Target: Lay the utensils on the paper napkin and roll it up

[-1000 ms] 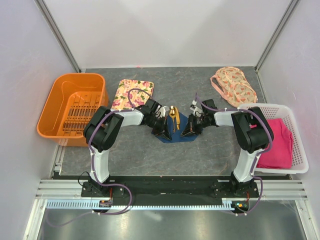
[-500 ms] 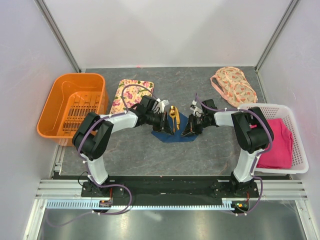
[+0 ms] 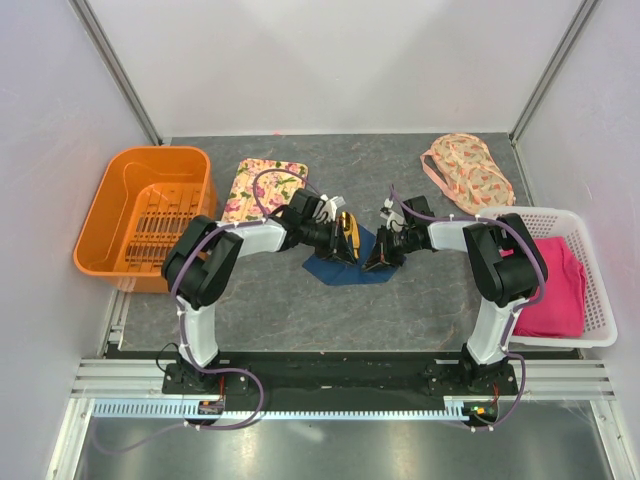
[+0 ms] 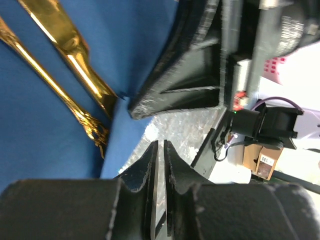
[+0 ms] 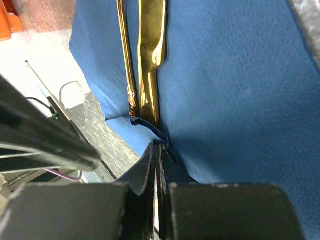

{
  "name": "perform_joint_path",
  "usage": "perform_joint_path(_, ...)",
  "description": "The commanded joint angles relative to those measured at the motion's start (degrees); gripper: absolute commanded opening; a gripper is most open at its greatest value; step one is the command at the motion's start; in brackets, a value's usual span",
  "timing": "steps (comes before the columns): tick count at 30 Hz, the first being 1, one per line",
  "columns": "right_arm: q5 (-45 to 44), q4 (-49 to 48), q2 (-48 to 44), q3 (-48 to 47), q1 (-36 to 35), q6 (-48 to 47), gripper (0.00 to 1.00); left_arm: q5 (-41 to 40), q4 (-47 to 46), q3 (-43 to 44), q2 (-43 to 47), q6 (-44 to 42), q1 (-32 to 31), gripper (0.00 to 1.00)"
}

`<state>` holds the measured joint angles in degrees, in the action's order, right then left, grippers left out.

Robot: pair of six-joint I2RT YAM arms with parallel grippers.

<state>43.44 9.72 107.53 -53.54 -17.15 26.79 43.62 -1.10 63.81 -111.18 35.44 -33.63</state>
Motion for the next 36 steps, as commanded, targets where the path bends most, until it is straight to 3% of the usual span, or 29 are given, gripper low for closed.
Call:
perform_joint_path(1,-0.2,-0.1,-1.8,-2.0,-0.3,-0.5,0.03,-0.5,-2.6,3.2,-2.1,2.0,-0.5,0.14)
perform_joint_path(23,-0.5,1.4,-2.7,-2.9,-0.5,-0.5,0.03,-4.3,0.1,6.3,-8.4,1.7,-0.6,0.11)
perform_joint_path(31,-1.5,7.4,-8.5,-5.5,0.2,-2.5,0.15,-4.2,0.8,6.2,-8.2,1.3,-0.6,0.11)
perform_joint_path(34,-3.2,11.1,-10.9,-6.1,1.6,-4.0,0.28,-4.4,0.8,6.2,-8.2,0.9,-0.5,0.11)
perform_joint_path(36,-5.8,13.8,-12.8,-6.0,2.8,-4.5,0.43,-4.2,0.8,6.1,-8.3,0.9,-0.5,0.11)
